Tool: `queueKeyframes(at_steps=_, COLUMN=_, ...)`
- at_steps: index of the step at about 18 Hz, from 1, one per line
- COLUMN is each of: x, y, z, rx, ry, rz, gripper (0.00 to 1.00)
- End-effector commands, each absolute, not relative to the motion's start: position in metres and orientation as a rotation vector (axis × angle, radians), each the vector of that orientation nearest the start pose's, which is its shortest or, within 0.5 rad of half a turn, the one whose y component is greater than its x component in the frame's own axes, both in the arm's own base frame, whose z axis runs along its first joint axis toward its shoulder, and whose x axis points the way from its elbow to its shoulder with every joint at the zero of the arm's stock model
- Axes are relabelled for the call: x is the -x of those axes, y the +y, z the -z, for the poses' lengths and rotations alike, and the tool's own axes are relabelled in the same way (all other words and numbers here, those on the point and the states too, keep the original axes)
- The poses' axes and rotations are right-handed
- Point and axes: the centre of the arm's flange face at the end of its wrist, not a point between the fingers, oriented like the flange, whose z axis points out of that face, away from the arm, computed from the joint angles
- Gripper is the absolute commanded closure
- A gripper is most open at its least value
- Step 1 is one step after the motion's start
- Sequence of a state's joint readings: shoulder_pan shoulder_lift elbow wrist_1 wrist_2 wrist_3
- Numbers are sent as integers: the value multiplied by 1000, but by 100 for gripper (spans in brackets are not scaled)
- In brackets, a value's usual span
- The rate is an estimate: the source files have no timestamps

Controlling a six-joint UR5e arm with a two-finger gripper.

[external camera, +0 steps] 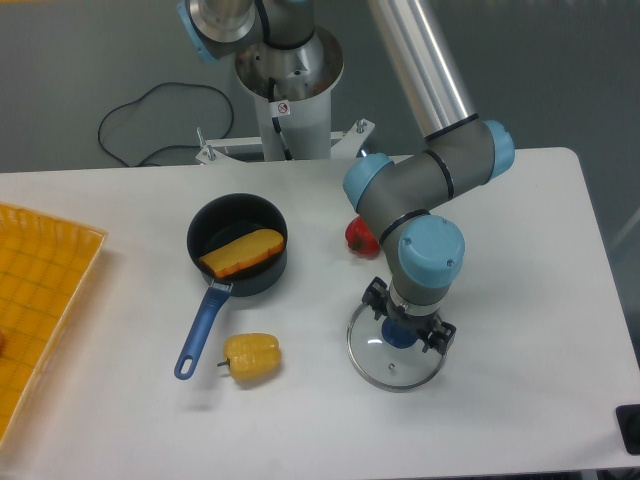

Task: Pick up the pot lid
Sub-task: 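Lower the gripper onto the blue knob and close on it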

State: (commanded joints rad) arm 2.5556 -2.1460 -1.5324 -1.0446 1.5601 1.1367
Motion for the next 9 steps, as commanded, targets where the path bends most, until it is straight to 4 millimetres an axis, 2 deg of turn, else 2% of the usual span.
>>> queueKeyframes(at_steps=3, x=479, y=483, z=-217, rx=3131, ry=240, rz=26, gripper=12)
queueKeyframes(at_steps=7, x=479, y=483, z=-217, rx=3131, ry=226, rz=27, gripper=14)
queueKeyframes(at_steps=9, x=479, y=483, z=-217, rx=3131, ry=226, rz=27, gripper=21)
